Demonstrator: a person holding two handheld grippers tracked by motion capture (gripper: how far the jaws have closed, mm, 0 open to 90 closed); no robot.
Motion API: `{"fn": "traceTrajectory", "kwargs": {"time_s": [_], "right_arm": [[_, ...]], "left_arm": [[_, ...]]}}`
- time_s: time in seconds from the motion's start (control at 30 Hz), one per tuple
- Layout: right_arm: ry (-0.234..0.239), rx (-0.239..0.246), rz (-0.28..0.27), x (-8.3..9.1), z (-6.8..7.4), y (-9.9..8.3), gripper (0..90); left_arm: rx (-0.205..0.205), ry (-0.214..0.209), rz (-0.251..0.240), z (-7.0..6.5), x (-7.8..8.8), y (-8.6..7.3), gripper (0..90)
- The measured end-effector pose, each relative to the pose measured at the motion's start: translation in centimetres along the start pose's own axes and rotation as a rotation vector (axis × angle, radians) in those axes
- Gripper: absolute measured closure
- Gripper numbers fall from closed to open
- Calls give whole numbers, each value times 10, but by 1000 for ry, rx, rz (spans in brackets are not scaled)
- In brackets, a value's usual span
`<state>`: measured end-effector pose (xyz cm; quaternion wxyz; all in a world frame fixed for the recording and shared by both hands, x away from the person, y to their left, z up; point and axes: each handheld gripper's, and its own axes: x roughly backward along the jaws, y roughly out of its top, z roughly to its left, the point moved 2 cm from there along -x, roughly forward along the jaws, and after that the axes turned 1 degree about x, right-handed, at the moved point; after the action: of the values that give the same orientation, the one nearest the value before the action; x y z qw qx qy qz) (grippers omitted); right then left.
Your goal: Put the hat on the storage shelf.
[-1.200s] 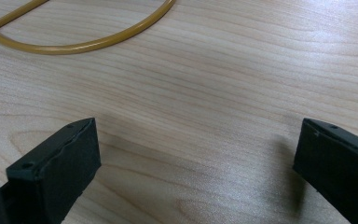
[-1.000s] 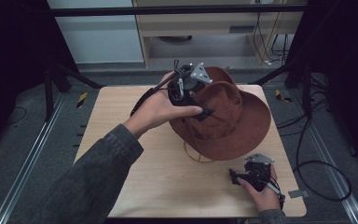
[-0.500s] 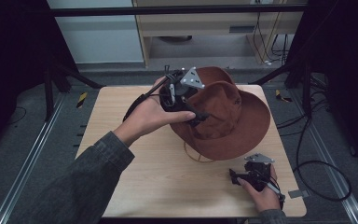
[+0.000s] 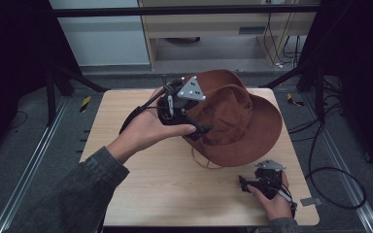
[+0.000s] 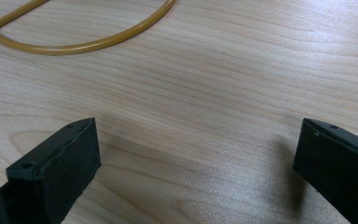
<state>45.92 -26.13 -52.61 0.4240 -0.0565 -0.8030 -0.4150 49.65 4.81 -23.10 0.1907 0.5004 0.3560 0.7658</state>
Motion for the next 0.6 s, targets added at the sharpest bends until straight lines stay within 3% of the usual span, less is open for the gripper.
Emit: {"fn": "traceTrajectory", "kwargs": {"time_s": [0.2,0.6], "right_arm": [[1,-1,1,0,0,0,5],[1,-1,0,0,0,0,4]], "left_arm": [[15,15,5,-2,8,-9,61],[53,43,-31,-5,29,-31,56]]}}
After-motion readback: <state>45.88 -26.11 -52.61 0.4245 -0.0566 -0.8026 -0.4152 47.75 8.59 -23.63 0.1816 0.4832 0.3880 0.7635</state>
